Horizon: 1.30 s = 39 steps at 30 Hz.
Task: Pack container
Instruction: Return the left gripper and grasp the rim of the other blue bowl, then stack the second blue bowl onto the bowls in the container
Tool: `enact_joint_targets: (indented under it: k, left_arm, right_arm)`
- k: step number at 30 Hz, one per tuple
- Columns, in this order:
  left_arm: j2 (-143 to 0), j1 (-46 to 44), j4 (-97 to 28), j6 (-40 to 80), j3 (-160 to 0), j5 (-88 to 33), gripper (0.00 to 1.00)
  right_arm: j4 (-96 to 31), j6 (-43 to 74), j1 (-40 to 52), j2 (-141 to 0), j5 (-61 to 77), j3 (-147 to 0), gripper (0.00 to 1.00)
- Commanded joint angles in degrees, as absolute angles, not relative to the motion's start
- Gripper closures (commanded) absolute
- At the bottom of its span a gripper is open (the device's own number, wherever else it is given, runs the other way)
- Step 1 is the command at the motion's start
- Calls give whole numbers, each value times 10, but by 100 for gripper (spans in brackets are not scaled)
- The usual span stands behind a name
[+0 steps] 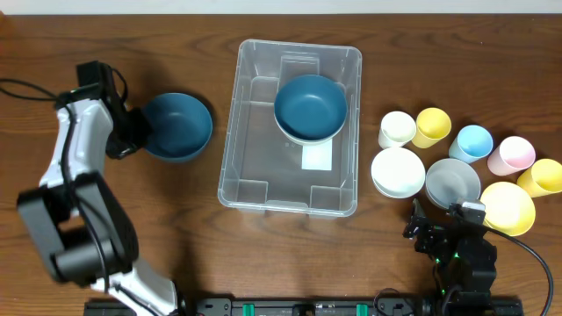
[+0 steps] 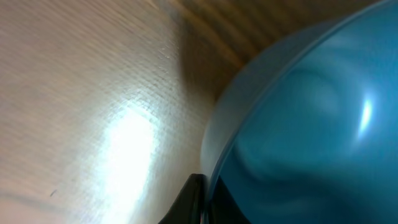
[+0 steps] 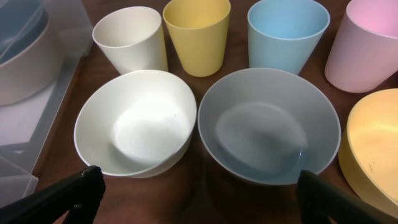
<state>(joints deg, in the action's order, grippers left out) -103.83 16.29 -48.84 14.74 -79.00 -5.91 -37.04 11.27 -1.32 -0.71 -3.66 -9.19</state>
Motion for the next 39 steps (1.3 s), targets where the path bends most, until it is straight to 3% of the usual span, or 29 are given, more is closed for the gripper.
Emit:
enact_joint_targets:
  k: [1, 11, 22, 30, 37, 39]
  left_arm:
    - [-938, 156, -491, 143, -821, -60, 94]
    - [-752, 36, -489, 111, -826, -60, 94]
    - [-851, -191, -396, 112, -824, -60, 94]
    - [-977, -210, -313, 116, -824, -60, 94]
    - [-1013, -213, -278, 90, -824, -150, 88]
    - [-1003, -213, -280, 91, -824, -150, 75]
  right_arm:
    - [-371, 106, -19, -4, -41, -91, 1]
    - [-371, 107, -19, -4, -41, -91, 1]
    - [-371, 107, -19, -4, -41, -91, 1]
    - [-371, 106, -19, -4, -41, -91, 1]
    - [-371, 106, -19, -4, -41, -91, 1]
    - [-371, 106, -19, -4, -41, -91, 1]
